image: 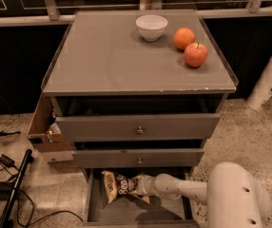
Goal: Place brown chip bag into bottom drawer
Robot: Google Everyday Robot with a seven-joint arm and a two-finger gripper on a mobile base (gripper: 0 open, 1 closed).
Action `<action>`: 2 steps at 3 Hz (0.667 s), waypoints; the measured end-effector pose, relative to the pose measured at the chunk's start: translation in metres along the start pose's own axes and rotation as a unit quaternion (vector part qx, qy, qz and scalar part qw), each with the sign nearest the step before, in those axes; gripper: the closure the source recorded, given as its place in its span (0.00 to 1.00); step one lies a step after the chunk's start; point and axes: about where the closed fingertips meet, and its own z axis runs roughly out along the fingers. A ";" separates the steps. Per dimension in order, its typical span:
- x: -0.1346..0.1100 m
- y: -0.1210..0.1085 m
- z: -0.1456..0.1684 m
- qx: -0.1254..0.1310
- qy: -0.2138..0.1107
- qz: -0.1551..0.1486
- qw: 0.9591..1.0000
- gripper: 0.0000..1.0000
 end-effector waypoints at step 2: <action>0.000 0.000 0.000 0.000 0.000 0.000 1.000 0.20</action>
Offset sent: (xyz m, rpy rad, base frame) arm 0.0000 0.0000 0.0000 0.0000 0.0000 0.0000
